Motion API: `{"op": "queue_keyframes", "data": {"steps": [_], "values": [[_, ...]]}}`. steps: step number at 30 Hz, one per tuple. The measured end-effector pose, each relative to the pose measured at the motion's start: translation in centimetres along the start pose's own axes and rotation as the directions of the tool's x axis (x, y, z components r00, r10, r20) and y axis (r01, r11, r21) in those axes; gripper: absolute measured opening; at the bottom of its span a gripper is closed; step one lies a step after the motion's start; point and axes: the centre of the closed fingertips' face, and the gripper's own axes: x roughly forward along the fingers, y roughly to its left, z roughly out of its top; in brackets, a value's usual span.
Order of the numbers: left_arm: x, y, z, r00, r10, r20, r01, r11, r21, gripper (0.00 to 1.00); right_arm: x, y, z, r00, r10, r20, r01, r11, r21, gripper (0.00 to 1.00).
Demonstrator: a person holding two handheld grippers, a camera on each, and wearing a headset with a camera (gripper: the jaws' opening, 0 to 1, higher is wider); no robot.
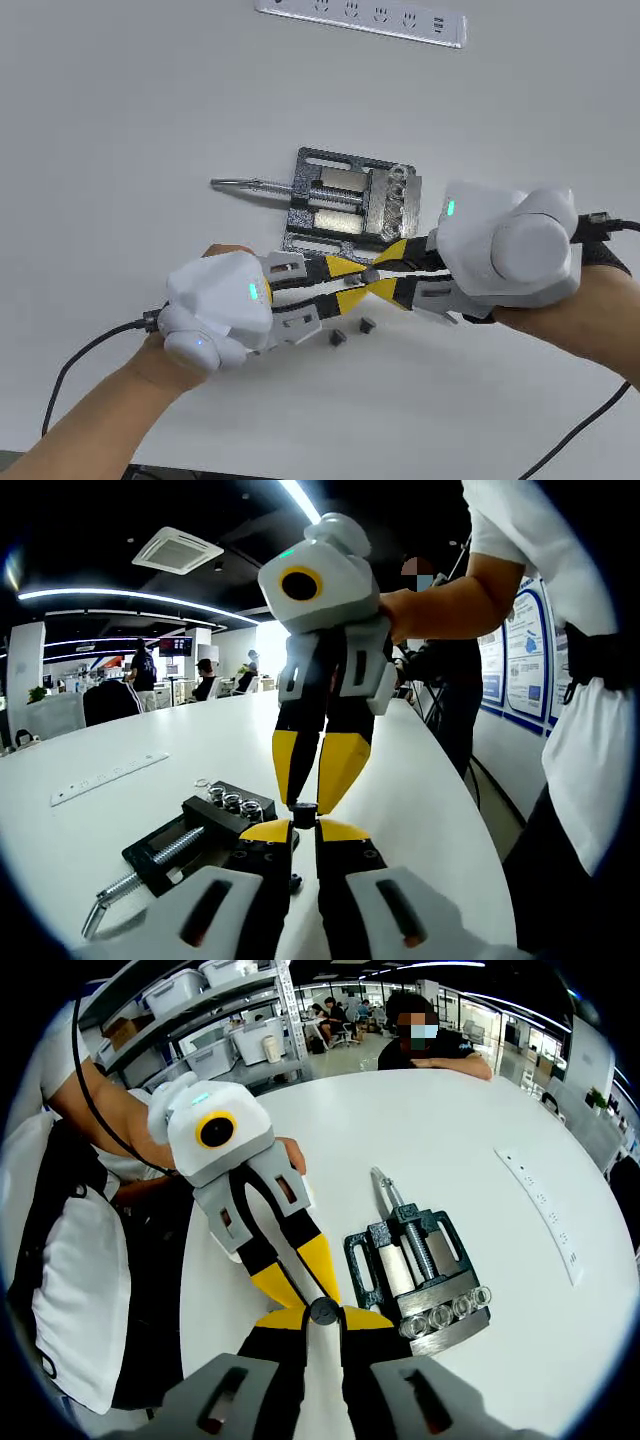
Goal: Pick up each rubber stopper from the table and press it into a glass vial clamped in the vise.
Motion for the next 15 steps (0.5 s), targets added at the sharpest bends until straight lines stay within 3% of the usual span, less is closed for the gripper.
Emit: {"op": "queue_keyframes", "data": {"steps": [15], "values": [[0.2, 0.6, 1.1, 0.9960, 0.031, 0.083, -0.027, 0.999, -0.045, 0.04, -0.8, -0.8, 0.4, 1.0000, -0.003, -0.002, 0.003, 1.000, -0.021, 0.14]]}}
